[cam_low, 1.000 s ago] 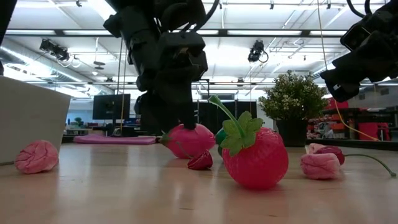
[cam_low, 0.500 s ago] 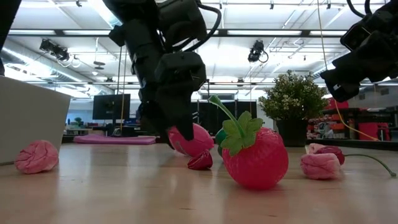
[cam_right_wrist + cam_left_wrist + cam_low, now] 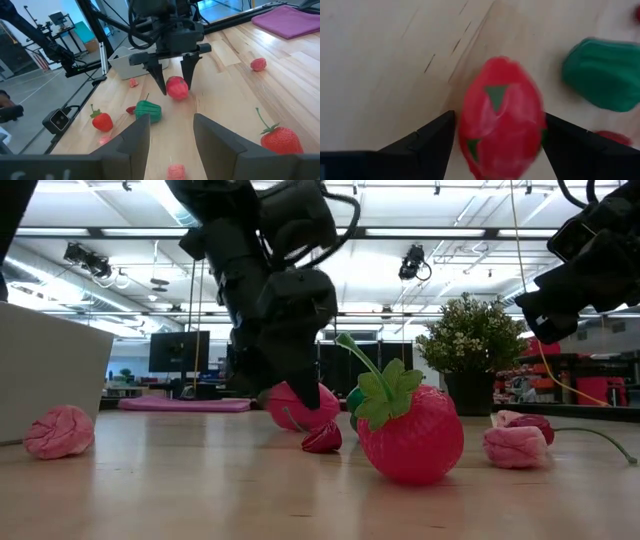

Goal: Pick and placing Produce into tupperware
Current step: Put the pink dragonfruit into the gray bin

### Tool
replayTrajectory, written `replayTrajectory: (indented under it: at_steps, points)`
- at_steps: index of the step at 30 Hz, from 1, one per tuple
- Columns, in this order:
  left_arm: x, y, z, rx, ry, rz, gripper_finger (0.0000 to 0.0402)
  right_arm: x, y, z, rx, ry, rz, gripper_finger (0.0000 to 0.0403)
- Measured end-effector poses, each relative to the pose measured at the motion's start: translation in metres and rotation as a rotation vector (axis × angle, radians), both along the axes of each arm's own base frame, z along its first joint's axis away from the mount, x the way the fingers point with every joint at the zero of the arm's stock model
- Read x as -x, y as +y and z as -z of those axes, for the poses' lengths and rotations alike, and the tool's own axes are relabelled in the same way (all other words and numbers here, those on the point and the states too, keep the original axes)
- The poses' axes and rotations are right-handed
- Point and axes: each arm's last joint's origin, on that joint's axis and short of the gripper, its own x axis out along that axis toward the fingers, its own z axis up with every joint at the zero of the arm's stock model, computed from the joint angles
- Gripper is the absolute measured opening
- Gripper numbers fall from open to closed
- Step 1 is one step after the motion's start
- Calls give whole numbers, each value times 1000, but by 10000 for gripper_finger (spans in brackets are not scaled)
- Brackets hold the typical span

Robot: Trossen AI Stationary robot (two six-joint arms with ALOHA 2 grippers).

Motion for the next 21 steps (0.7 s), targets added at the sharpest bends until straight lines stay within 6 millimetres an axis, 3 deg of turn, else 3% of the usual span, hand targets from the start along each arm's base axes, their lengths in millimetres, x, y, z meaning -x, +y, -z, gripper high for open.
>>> replayTrajectory:
  at_steps: [7, 15, 21]
  points:
    - [-3, 0, 4, -3, -10, -4, 282, 0, 0, 0, 0, 1, 0, 160]
    - [-3, 0, 5, 2, -8, -40, 229, 0, 0, 0, 0, -1, 0, 160]
    - [-2, 0, -1, 37, -14, -95, 231, 0, 0, 0, 0, -1, 0, 160]
